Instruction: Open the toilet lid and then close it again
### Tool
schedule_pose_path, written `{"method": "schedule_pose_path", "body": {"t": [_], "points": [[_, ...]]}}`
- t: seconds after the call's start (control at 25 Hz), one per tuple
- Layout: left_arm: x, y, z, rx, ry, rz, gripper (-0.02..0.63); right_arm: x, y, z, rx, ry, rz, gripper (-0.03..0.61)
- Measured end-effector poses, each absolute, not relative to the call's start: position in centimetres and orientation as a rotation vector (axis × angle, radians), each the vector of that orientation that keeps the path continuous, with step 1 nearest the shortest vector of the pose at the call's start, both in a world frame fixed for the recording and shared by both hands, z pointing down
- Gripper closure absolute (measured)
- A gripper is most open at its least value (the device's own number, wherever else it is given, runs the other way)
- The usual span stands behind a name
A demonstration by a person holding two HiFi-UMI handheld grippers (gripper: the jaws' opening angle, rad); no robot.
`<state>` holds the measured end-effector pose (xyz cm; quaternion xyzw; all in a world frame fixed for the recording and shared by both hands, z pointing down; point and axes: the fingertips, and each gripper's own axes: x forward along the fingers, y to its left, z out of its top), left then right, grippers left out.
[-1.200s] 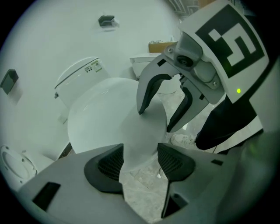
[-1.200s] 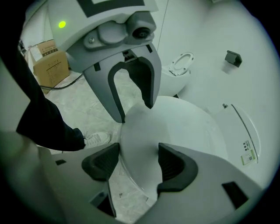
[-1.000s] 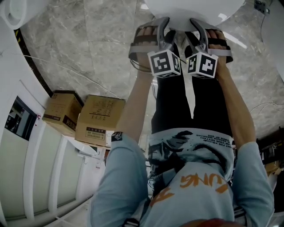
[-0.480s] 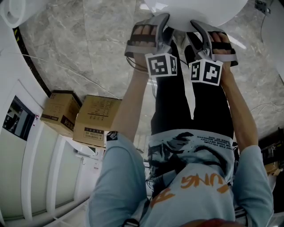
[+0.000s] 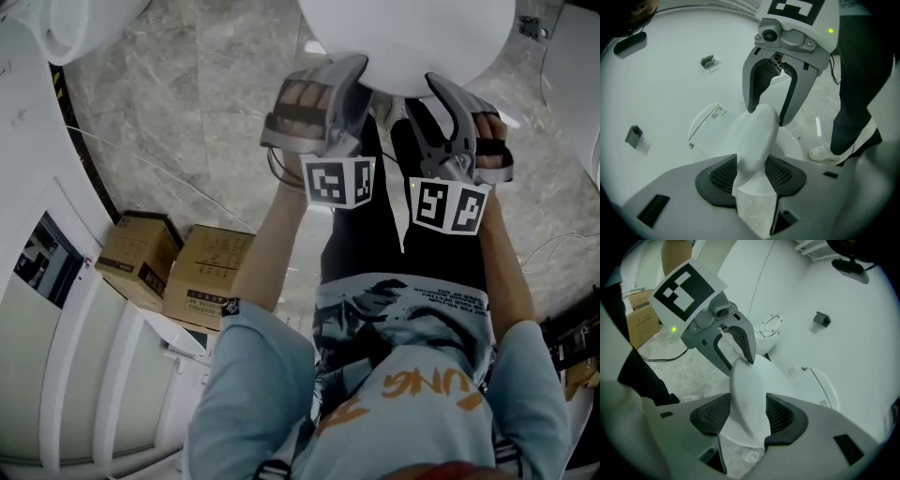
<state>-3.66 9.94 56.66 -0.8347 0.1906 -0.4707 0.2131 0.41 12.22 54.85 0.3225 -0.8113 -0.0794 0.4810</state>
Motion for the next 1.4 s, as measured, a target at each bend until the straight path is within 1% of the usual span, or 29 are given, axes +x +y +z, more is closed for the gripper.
{"method": "schedule_pose_path", "body": {"t": [0.12, 0.16, 0.28, 0.36, 0.64, 0.72, 0.84, 1.08, 1.4], "points": [[-3.1, 8.6, 53.1, -2.374, 0.587, -1.243, 0.417, 0.9, 10.9, 51.5, 0.872, -1.971, -0.238, 0.335], [-2.9, 8.1, 51.9, -2.396, 0.607, -1.218, 0.420, 1.1, 10.4, 50.5, 0.906, -1.965, -0.253, 0.347], [-1.8, 6.1, 48.6, -2.425, 0.633, -1.150, 0.433, 1.6, 8.5, 48.1, 1.006, -1.936, -0.307, 0.421], [-1.0, 4.4, 46.6, -2.421, 0.621, -1.113, 0.440, 2.3, 7.0, 46.1, 1.081, -1.890, -0.338, 0.456], [1.4, 1.3, 39.9, -2.430, 0.527, -1.073, 0.469, 4.6, 3.8, 39.3, 1.204, -1.750, -0.282, 0.470], [2.0, 0.0, 38.5, -2.398, 0.472, -1.067, 0.483, 5.0, 2.4, 38.0, 1.226, -1.731, -0.254, 0.505], [3.1, -3.0, 36.6, -2.355, 0.445, -1.046, 0.498, 6.0, -0.6, 36.0, 1.241, -1.716, -0.254, 0.509], [6.3, -7.2, 33.7, -2.345, 0.396, -1.031, 0.508, 9.2, -4.8, 32.7, 1.337, -1.709, -0.265, 0.512], [9.5, -13.1, 31.5, -2.344, 0.389, -1.025, 0.499, 12.5, -10.8, 30.1, 1.427, -1.752, -0.307, 0.503]]}}
